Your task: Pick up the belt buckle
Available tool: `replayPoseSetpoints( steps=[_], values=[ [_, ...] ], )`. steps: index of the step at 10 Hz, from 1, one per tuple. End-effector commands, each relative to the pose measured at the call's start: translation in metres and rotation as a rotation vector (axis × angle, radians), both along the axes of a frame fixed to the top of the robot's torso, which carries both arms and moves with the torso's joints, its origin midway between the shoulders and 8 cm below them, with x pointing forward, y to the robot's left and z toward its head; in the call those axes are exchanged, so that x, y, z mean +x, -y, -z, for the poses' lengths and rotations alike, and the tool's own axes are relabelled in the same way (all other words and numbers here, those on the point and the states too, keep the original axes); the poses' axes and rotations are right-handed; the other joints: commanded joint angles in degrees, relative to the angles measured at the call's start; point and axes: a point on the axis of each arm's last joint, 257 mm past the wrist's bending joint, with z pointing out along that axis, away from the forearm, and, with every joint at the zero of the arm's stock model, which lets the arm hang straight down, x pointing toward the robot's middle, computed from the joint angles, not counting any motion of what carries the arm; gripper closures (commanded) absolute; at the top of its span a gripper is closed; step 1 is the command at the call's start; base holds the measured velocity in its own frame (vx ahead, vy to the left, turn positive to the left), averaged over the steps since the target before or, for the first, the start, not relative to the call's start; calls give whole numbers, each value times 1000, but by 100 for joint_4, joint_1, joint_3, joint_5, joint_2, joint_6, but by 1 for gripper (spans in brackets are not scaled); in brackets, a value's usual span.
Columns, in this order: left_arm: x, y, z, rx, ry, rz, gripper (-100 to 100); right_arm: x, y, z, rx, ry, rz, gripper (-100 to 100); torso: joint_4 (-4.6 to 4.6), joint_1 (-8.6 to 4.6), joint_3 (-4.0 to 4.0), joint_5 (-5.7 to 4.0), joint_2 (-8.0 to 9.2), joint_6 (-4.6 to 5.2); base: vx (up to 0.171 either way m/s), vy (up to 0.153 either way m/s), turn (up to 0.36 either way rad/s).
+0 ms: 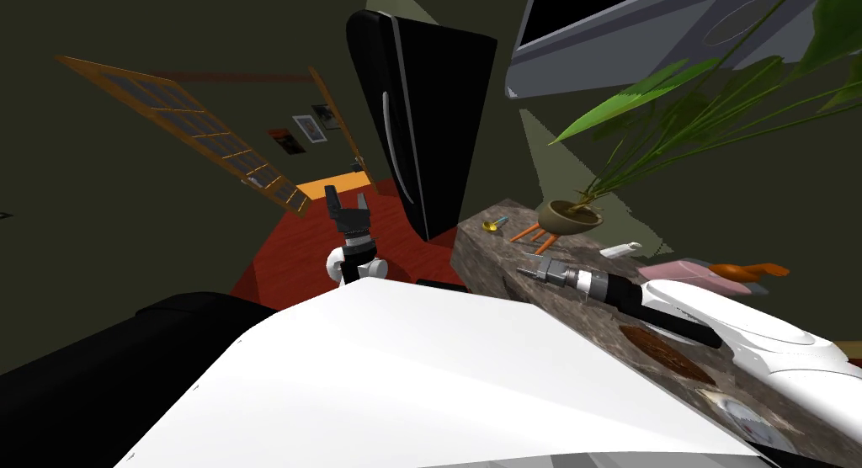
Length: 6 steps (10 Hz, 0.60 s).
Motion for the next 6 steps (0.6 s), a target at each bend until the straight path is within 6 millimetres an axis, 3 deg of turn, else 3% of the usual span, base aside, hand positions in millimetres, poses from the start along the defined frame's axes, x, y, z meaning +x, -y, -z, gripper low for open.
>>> replayPoseSetpoints(
  steps=[1, 3, 4, 6],
  values=[
    [0, 0, 0, 0, 0, 0, 0, -2, 14, 2, -37, -19, -3, -100, 0, 0, 0, 0, 0, 0, -52, -52, 38],
    [0, 0, 0, 0, 0, 0, 0, -18, 50, 16, -137, -91, 0, -100, 1, -1, 4, 0, 6, 0, -81, -78, 65],
    [0, 0, 0, 0, 0, 0, 0, -18, 54, 13, -152, -93, -5, -100, 3, -11, 6, -3, 10, 1, -69, -71, 50],
    [0, 0, 0, 0, 0, 0, 0, -34, 88, 22, -238, -163, 3, -100, 3, -4, 7, -2, 11, 1, -102, -75, 49]
  ],
)
